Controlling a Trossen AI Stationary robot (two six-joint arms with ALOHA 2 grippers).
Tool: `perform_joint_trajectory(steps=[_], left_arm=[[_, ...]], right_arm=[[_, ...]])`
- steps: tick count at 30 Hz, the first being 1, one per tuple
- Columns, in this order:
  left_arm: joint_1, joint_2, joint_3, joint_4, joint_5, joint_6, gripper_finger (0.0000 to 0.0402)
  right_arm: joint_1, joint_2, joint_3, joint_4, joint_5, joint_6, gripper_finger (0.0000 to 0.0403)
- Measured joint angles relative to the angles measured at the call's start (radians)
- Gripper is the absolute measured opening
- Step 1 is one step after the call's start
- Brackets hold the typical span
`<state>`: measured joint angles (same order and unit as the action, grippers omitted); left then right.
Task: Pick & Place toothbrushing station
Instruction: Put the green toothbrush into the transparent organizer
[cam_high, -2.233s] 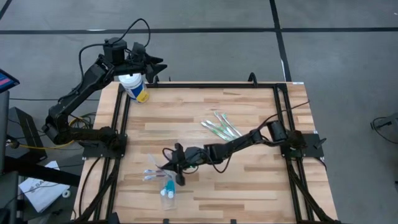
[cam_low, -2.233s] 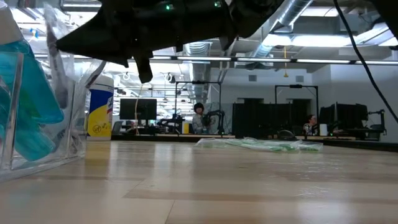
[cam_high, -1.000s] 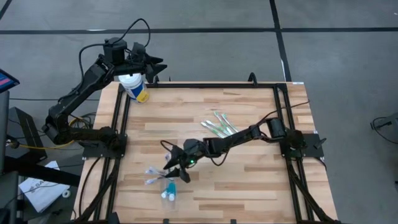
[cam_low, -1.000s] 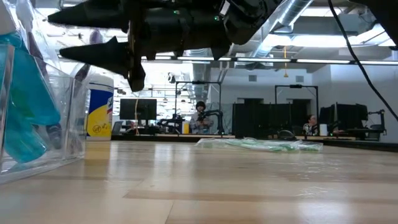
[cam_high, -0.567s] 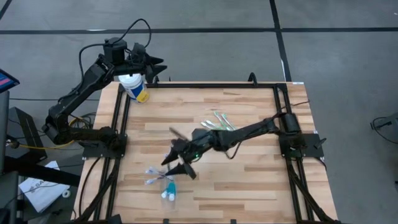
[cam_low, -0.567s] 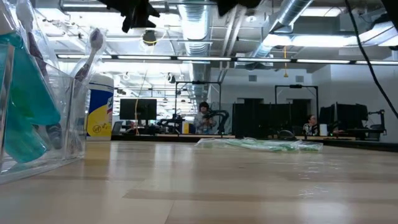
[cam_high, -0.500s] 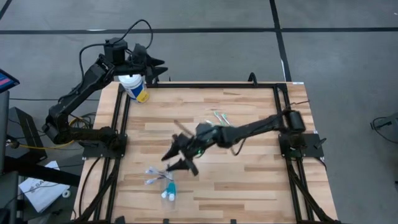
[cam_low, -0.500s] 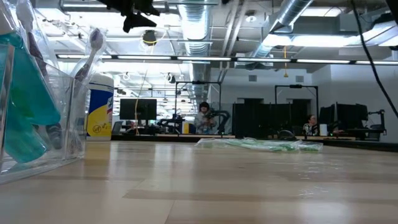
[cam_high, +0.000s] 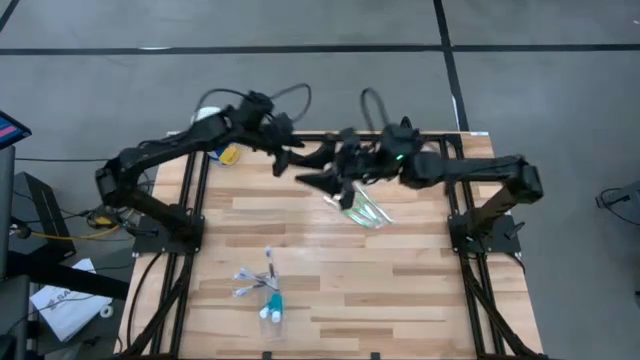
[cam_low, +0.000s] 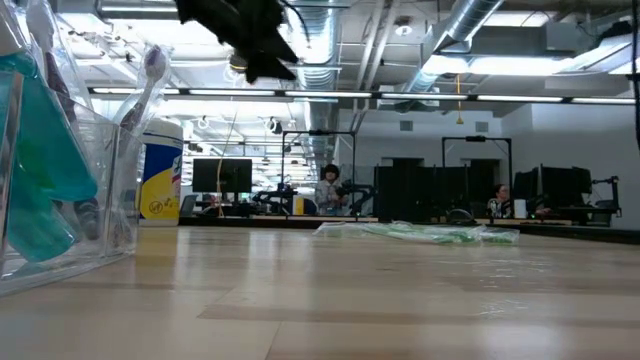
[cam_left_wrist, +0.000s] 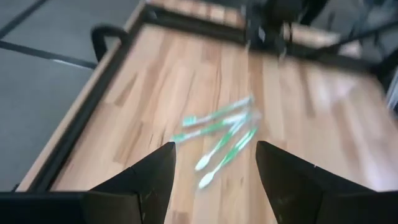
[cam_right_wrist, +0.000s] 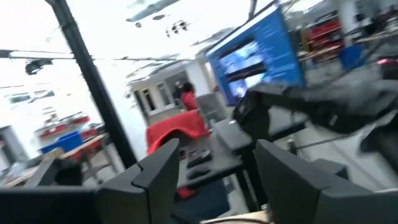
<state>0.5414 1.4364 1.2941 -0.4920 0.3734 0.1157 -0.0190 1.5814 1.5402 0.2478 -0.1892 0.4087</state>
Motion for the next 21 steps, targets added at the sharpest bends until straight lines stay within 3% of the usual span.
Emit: perform_joint_trajectory(steps=[13, 21], left_arm=[[-0.165, 0.258, 0.000, -0.096, -0.080, 0.258, 0.0218], [-0.248, 0.377, 0.000, -0.042, -0.136, 0.366, 0.0218]], right_arm=[[-0.014, -0.146, 0.000, -0.120, 0.032, -0.044, 0.0182], [-0.013, -0.146, 0.000, -0.176, 0.004, -0.034, 0.0202]])
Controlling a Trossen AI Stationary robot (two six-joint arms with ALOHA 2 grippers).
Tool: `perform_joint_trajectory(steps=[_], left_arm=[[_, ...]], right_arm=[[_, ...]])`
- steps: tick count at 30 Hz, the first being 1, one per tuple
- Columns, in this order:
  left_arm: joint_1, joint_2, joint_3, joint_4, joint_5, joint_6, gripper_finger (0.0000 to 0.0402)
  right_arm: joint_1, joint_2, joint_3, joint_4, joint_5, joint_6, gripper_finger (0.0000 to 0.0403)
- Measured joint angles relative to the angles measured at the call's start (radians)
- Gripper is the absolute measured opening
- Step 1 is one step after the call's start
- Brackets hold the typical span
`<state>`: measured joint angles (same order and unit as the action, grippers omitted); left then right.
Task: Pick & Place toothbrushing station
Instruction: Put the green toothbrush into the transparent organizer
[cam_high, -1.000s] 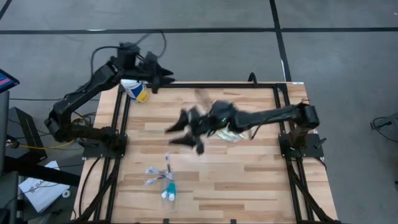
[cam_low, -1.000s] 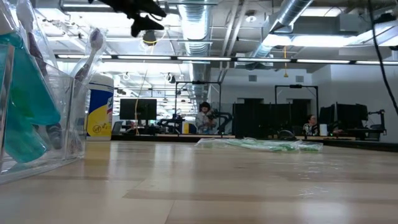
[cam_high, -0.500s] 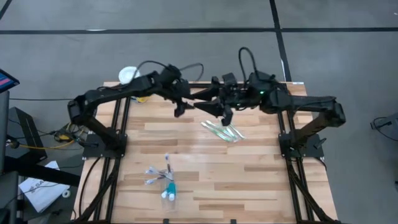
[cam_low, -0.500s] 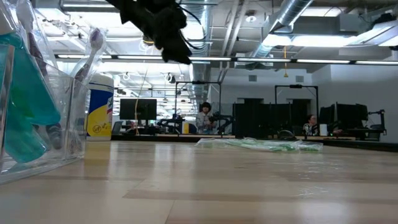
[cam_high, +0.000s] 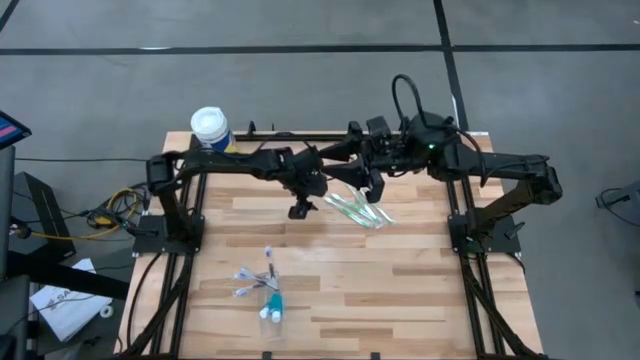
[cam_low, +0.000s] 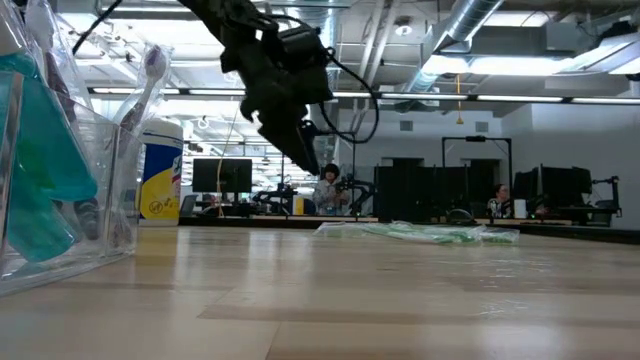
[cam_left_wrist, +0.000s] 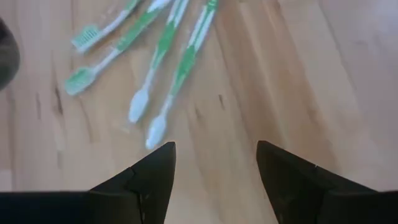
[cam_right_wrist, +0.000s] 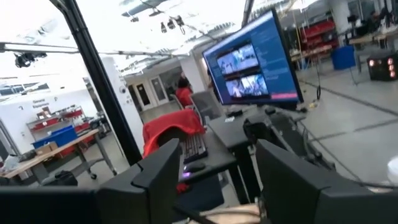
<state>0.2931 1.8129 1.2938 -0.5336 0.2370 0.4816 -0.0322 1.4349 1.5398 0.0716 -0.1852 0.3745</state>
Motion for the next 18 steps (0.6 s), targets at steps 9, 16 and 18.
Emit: perform_joint_trajectory(steps=[9, 16, 18], left_arm=[[0.009, 0.091, 0.001, 0.077, -0.033, 0.010, 0.0218], [0.031, 0.135, 0.000, 0.134, -0.055, 0.011, 0.0218], [0.039, 0.144, 0.000, 0.146, -0.058, 0.011, 0.0218]], right_arm=[[0.012, 0.000, 0.000, -0.034, -0.012, 0.000, 0.0218], [0.011, 0.000, 0.000, -0.035, -0.024, 0.001, 0.0219], [0.011, 0.000, 0.000, -0.038, -0.024, 0.001, 0.0219]])
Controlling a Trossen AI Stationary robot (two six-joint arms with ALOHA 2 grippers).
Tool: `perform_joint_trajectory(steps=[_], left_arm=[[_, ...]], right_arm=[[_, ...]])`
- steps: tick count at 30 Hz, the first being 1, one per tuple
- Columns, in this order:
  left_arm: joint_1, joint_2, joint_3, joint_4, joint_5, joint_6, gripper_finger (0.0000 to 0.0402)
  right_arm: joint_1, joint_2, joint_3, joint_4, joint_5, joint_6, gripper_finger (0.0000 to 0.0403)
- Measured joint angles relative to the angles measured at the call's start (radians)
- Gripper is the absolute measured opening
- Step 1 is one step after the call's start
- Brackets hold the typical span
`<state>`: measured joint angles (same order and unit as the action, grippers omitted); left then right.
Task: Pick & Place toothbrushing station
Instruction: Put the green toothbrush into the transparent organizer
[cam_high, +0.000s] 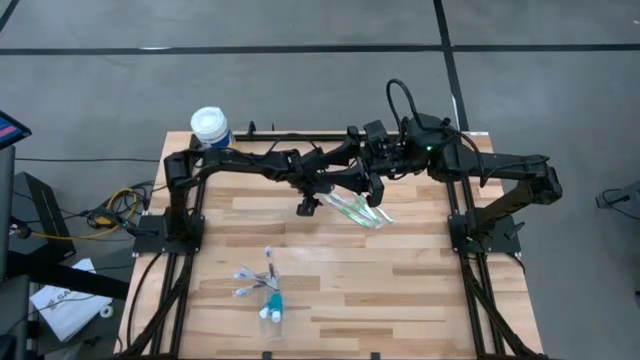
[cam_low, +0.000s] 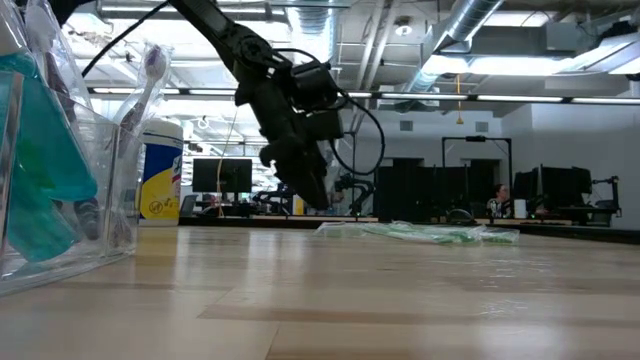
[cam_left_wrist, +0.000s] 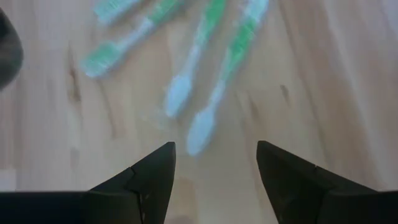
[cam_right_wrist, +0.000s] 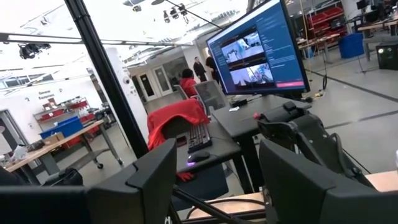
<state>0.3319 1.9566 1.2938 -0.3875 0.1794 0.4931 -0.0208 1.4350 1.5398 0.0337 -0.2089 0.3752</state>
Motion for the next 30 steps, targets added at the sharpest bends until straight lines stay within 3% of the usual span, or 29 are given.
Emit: perform_joint_trajectory(steps=[11, 23, 27, 30], left_arm=[[0.047, 0.040, 0.000, 0.046, 0.012, 0.006, 0.0218], [0.026, 0.108, 0.001, 0.091, 0.039, -0.001, 0.0215], [0.024, 0.121, 0.003, 0.100, 0.046, -0.025, 0.0177], [0.024, 0.122, 0.004, 0.107, 0.038, -0.076, 0.0112]], right_arm=[[-0.012, 0.001, 0.000, -0.019, -0.003, 0.004, 0.0219], [-0.029, 0.001, 0.000, -0.052, -0.030, 0.018, 0.0219], [-0.033, 0.001, 0.000, -0.070, -0.030, 0.018, 0.0219], [-0.033, 0.001, 0.000, -0.084, -0.033, 0.018, 0.0219]])
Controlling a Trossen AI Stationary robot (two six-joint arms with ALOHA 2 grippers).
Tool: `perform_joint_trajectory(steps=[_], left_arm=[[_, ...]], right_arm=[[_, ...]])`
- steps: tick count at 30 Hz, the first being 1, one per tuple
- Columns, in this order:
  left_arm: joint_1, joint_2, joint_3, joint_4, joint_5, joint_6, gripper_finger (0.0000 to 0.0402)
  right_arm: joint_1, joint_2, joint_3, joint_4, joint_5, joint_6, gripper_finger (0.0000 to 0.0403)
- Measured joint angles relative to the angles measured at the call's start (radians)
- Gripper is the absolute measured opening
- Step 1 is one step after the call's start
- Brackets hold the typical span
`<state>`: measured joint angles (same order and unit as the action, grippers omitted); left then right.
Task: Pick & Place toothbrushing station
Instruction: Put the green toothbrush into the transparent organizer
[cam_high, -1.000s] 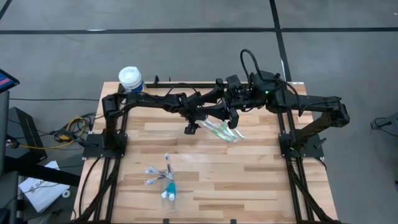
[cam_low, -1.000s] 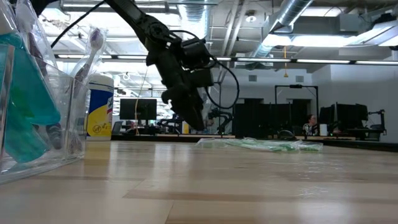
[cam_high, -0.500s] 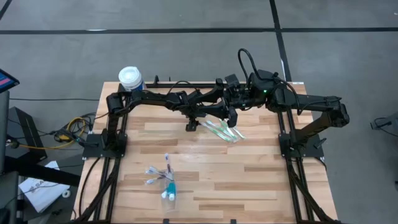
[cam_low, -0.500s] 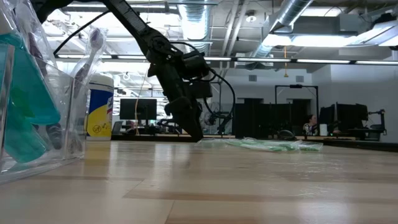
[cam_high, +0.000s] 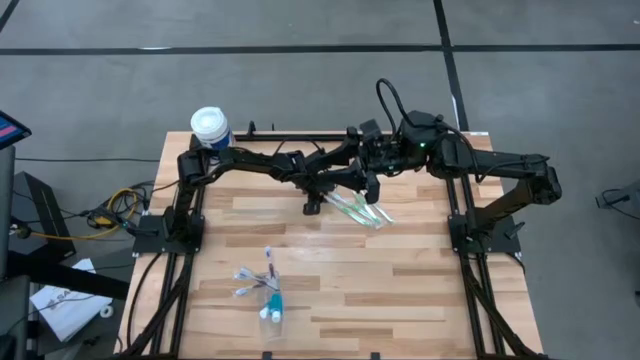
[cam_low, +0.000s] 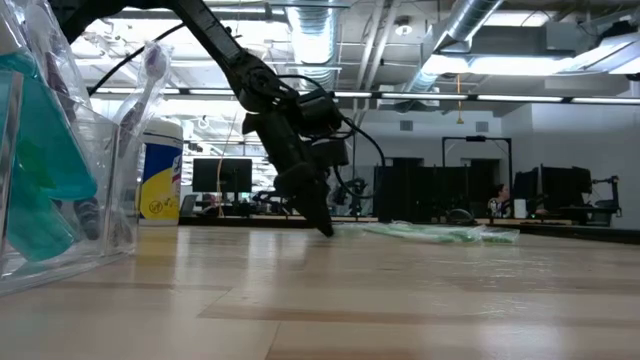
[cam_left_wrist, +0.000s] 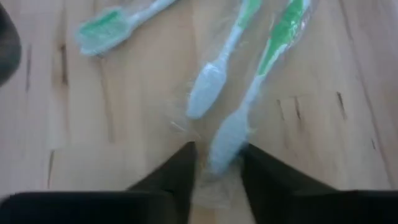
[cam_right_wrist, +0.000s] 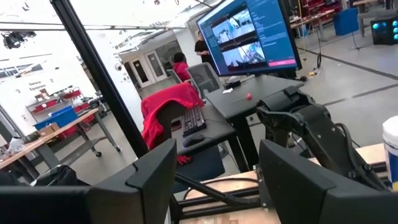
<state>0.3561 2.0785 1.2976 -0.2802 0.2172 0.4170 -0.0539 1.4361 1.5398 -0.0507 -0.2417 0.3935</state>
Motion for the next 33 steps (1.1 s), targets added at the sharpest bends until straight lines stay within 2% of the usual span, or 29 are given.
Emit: perform_joint_trajectory(steps=[3, 4, 7, 15, 21, 27, 33], left_arm=[[0.000, -0.007, 0.000, -0.008, -0.006, -0.075, 0.0029], [-0.001, -0.010, -0.001, -0.014, -0.008, -0.106, 0.0018], [-0.004, -0.037, -0.005, -0.061, -0.009, -0.152, 0.0018], [-0.007, -0.167, -0.004, -0.245, -0.006, -0.135, 0.0013], [-0.052, -0.266, -0.004, -0.417, 0.002, -0.173, 0.0010], [-0.115, -0.393, -0.004, -0.632, -0.004, -0.330, 0.0010], [-0.176, -0.574, -0.003, -0.783, -0.009, -0.572, 0.0010]], right_arm=[[0.001, 0.000, 0.000, -0.001, -0.002, 0.000, 0.0219], [0.001, 0.000, 0.000, -0.001, -0.008, -0.001, 0.0219], [0.001, 0.000, 0.000, 0.001, -0.029, -0.008, 0.0219], [-0.002, 0.000, 0.000, 0.049, -0.108, -0.035, 0.0219], [-0.001, 0.000, 0.000, 0.114, -0.156, -0.054, 0.0219], [-0.001, 0.000, 0.000, 0.076, -0.185, -0.085, 0.0219], [0.008, 0.000, 0.000, -0.167, -0.187, -0.136, 0.0219]])
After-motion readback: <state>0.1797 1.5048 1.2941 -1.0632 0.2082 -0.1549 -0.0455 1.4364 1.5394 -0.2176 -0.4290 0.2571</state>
